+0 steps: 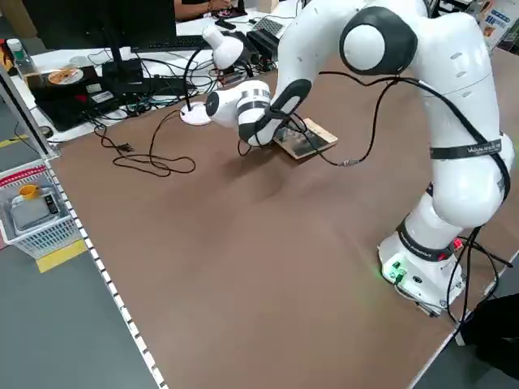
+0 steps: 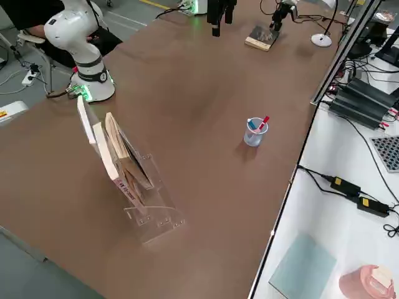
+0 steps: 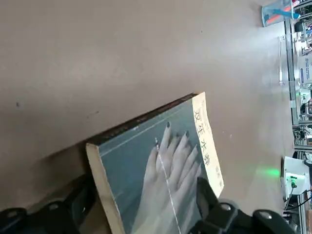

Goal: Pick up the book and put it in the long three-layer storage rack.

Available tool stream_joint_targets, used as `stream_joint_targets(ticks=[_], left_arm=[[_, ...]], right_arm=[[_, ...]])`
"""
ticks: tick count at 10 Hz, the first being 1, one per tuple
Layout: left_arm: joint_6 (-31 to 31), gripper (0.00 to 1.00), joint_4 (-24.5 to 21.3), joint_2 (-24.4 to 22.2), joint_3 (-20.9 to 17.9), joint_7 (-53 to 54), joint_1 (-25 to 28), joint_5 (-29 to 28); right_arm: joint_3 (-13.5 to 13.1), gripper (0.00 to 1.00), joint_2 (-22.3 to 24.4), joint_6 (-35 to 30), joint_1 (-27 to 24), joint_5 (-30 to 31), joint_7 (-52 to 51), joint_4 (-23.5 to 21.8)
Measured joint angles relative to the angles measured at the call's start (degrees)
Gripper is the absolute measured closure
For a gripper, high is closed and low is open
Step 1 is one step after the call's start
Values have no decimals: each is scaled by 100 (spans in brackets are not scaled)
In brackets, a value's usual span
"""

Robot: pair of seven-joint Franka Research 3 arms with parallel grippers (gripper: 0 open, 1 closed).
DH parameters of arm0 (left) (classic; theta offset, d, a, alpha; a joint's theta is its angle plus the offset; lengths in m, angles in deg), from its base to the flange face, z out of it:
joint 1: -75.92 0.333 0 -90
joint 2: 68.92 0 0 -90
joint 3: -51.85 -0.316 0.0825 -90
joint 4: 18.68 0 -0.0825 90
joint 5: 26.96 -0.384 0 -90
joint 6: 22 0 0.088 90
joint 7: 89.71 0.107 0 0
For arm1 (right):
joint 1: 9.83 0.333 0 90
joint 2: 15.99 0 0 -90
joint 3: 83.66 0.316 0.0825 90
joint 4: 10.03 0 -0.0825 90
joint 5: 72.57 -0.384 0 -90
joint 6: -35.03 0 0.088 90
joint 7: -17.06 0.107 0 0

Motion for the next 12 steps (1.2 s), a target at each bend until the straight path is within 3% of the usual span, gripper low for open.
stream_joint_targets(ticks=[12], left_arm=[[-111,16,28,59,6,0,32,0]], right_arm=[[0,0,0,-13,0,0,2,-5]])
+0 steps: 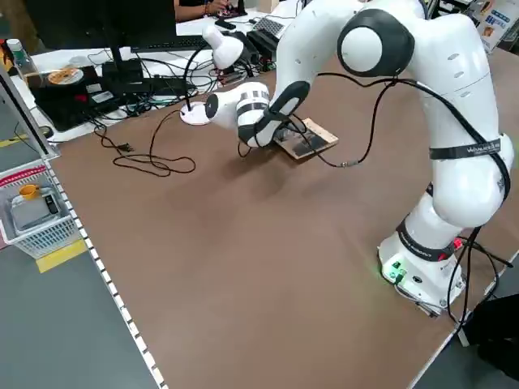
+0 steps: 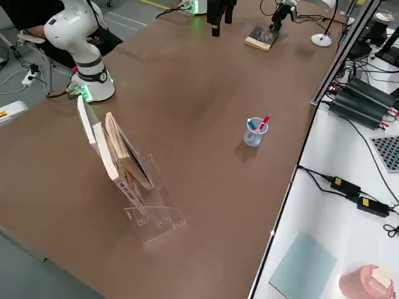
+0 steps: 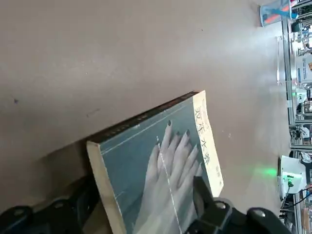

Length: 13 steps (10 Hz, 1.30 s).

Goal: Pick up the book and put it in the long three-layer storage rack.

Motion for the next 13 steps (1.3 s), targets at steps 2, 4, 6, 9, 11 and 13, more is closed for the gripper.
stream_joint_targets(ticks=[2,4,6,9,11,13], left_arm=[[-42,16,0,0,0,0,4,0],[-50,19,0,6,0,0,5,0],[-53,20,0,30,0,0,5,0],[-55,32,19,67,0,0,9,0],[-75,37,37,86,0,0,26,0],[-94,41,49,104,-1,0,48,0]], right_arm=[[0,0,0,-1,0,0,1,-3],[0,0,0,-12,0,0,1,-4],[0,0,0,-67,0,0,1,-4],[0,0,0,-237,0,0,3,-2],[9,0,0,-404,4,0,3,0],[32,0,0,-500,9,0,3,0]])
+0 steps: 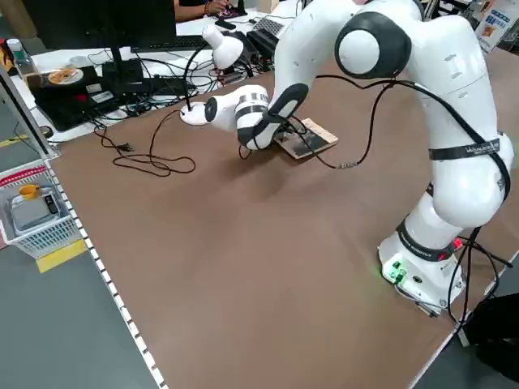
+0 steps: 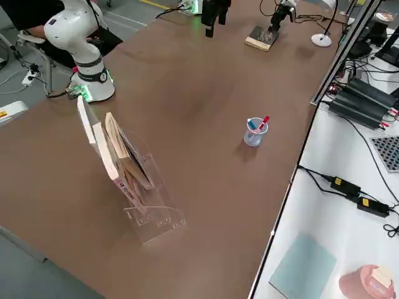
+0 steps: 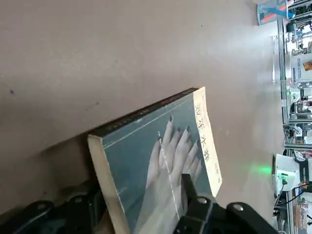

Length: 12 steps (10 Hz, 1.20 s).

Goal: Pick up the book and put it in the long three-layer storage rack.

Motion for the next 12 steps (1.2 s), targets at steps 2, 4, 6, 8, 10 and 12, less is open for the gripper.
stream_joint_targets(ticks=[2,4,6,8,10,12], left_arm=[[-50,45,6,24,0,0,48,0],[-151,47,31,61,-1,0,102,0],[-219,52,59,101,-1,1,151,0],[-287,55,101,157,-1,48,199,0],[-306,64,152,212,-2,274,224,0],[-322,72,200,273,-2,395,231,0]], right_arm=[[14,0,0,-27,1,0,1,0],[20,0,0,-46,3,0,1,0],[26,0,0,-47,12,-3,1,0],[27,0,0,-47,17,-33,1,0],[27,0,0,-47,17,-83,1,1],[27,0,0,-47,18,-108,1,1]])
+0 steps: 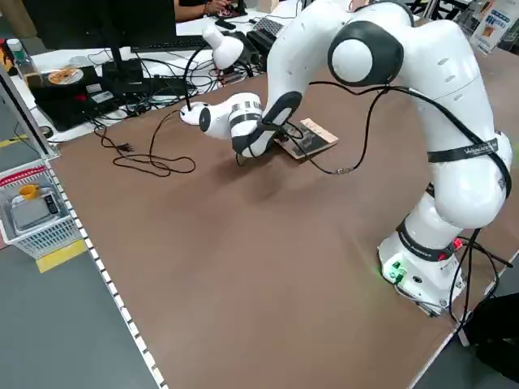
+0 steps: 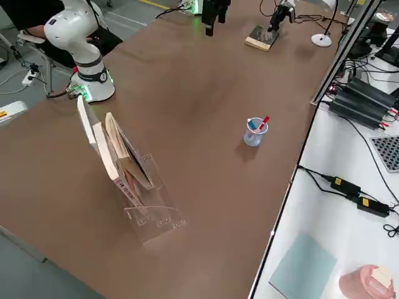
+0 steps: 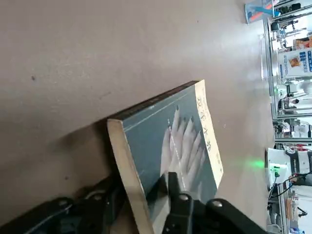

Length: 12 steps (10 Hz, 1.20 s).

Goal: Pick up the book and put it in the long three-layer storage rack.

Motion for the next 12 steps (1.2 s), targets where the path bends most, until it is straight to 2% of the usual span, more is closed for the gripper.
stream_joint_targets(ticks=[1,2,3,5,6,12], left_arm=[[-34,77,25,25,0,25,3,0],[-75,77,47,42,-1,29,6,0],[-138,83,65,54,0,29,7,0],[-254,87,73,75,-1,29,12,0],[-362,97,85,74,-1,29,24,0],[-770,98,236,77,-10,-109,65,-1]], right_arm=[[0,0,0,0,0,-7,0,0],[0,0,0,0,0,-11,0,0],[0,0,0,0,0,-16,0,0],[0,0,0,0,0,-18,0,0],[0,0,0,0,0,-19,0,0],[0,0,0,-11,0,-19,0,0]])
